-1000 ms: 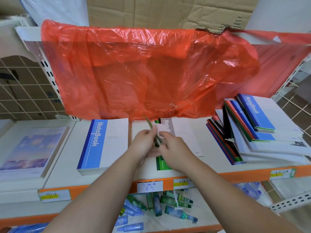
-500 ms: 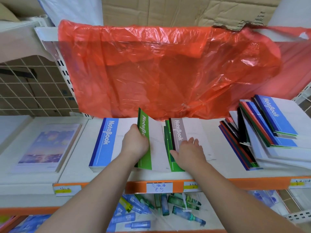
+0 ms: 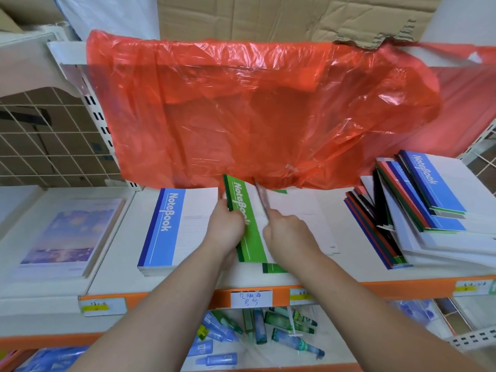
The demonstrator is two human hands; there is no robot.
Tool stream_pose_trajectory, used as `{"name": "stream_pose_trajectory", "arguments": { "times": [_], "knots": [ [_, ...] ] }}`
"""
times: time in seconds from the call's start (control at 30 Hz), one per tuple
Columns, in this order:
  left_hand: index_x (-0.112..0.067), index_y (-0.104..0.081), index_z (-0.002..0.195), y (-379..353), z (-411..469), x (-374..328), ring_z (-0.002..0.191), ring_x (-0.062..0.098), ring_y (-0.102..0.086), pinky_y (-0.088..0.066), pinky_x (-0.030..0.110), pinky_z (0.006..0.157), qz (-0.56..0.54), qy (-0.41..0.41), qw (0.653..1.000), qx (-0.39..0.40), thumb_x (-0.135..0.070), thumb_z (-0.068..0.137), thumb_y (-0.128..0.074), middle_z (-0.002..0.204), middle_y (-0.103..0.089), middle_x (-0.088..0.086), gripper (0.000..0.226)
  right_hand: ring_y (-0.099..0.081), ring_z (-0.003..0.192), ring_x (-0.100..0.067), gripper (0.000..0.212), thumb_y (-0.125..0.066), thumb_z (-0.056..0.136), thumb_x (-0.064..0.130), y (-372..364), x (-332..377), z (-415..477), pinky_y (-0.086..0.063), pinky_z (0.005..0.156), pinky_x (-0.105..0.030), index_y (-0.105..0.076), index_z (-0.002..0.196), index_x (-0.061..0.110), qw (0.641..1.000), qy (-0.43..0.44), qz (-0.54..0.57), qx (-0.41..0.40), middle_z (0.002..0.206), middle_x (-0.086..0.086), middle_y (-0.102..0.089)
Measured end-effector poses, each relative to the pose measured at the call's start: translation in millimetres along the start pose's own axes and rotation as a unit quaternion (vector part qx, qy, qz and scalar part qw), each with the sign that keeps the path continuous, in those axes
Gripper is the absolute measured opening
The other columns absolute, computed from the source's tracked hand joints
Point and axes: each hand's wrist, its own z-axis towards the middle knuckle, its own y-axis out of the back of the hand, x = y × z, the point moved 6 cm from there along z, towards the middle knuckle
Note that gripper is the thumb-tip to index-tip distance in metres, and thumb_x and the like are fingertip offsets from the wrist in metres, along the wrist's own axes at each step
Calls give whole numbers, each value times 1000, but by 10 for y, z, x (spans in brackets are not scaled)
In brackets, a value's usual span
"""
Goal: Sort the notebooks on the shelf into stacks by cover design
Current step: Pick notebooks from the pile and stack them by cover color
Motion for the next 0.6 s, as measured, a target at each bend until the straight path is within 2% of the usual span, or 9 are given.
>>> {"name": "stream_pose_trajectory", "arguments": {
  "times": [0.07, 0.13, 0.2, 0.3, 0.37, 0.4, 0.47, 0.53, 0.6],
  "knots": [
    [-28, -58, 105, -70, 23, 11, 98, 23, -69, -54, 50, 92, -24, -10, 1000, 11, -31, 94, -43, 103, -71, 4, 19, -60, 85, -39, 44, -40, 96, 19, 34, 193, -96, -40, 64, -39, -43, 140, 12, 998, 57, 35, -10, 93, -23, -64],
    [-29, -56, 109, -110, 36, 27, 99, 21, -69, -55, 47, 92, -23, -20, 999, 22, -44, 94, -45, 106, -71, 2, 24, -60, 82, -39, 39, -40, 95, 24, 20, 278, -184, -47, 65, -41, -50, 131, 15, 991, 107, 74, -20, 90, -20, -66],
    [-25, -56, 111, -88, 38, 33, 99, 21, -69, -55, 47, 92, 4, -25, 1000, 9, -37, 91, -51, 106, -71, 0, 24, -60, 82, -36, 28, -40, 95, 28, -20, 258, -224, -48, 66, -41, -58, 114, 18, 985, 124, 124, 3, 89, -13, -67],
    [-22, -57, 113, -19, 24, 19, 102, 24, -65, -53, 46, 94, 36, -23, 999, -16, -10, 96, -45, 110, -68, 0, 24, -60, 99, -30, 30, -41, 98, 24, -130, -17, -115, -48, 78, -36, -60, 121, 19, 988, 64, 138, 12, 106, -10, -67],
    [-23, -56, 114, 26, 11, 10, 103, 24, -63, -53, 46, 94, 42, -21, 999, -19, -9, 97, -42, 110, -66, -2, 26, -54, 114, -32, 31, -40, 98, 21, -260, -298, -7, -45, 88, -36, -56, 123, 11, 998, -8, 61, 15, 119, -13, -61],
    [-22, -55, 115, 54, 5, 11, 104, 24, -62, -52, 46, 94, 46, -21, 998, -22, -10, 98, -42, 110, -65, -2, 25, -47, 124, -33, 35, -39, 99, 24, -346, -421, 23, -41, 96, -36, -52, 127, 7, 998, -46, 17, 41, 128, -16, -55],
    [-20, -54, 120, 120, 14, 20, 106, 25, -60, -51, 47, 95, 61, -22, 997, -28, -10, 98, -41, 114, -64, 0, 26, -30, 138, -36, 54, -36, 101, 38, -531, -577, 39, -29, 111, -40, -40, 138, 0, 988, -102, -37, 106, 146, -22, -38],
    [-18, -52, 122, 174, 28, 20, 107, 25, -58, -50, 46, 96, 84, -22, 996, -30, -10, 98, -41, 116, -62, 1, 27, -22, 142, -37, 66, -35, 99, 46, -640, -627, 49, -24, 116, -44, -33, 143, -3, 983, -122, -69, 123, 152, -26, -27],
    [-18, -52, 122, 214, 42, 14, 109, 26, -58, -50, 47, 97, 99, -21, 994, -35, -11, 97, -41, 118, -62, 2, 28, -25, 140, -38, 63, -34, 100, 42, -689, -627, 83, -27, 115, -45, -35, 142, -4, 980, -124, -102, 118, 151, -27, -28]
  ]
}}
